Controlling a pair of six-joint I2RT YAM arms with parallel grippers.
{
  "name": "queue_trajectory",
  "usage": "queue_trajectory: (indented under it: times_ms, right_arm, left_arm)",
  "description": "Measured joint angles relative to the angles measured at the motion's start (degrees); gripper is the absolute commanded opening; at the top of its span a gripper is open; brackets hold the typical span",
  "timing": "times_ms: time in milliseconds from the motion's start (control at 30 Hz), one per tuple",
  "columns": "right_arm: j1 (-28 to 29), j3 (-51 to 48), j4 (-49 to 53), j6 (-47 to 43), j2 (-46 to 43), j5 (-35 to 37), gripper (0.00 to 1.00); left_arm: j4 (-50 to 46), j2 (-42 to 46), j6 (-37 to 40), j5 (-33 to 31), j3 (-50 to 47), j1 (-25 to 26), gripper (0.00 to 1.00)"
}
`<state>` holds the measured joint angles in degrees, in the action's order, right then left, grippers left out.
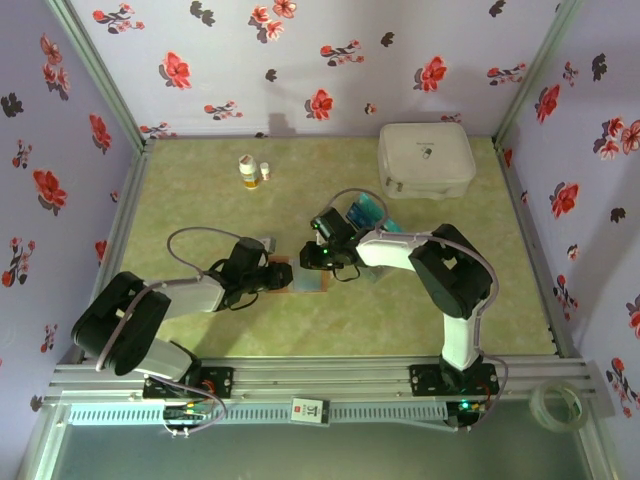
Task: Put the credit cards into the card holder
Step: Flip over the card slot on the card holder.
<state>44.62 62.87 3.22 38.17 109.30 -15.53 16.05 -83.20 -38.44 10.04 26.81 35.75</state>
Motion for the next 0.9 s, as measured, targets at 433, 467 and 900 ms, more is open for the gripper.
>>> queue_trajectory:
  times_ms: [433, 467, 900]
  right_arm:
    - [0.0, -0.13, -1.81, 1.49, 0.33, -0.85, 0.25]
    - [0.0, -0.2, -1.9, 1.49, 0.33, -0.87, 0.26]
    - [0.0, -0.26, -2.16, 1.57, 0.35, -1.05, 0.26]
  left_arm:
    - [1.68, 0.0, 3.8, 0.31, -0.52, 0.17, 0.49]
    - [1.53, 0.0, 4.42, 0.31, -0.5, 0.24, 0.49]
    - [-1.75, -1.75, 10.99, -2.25, 2.25, 2.29, 0.49]
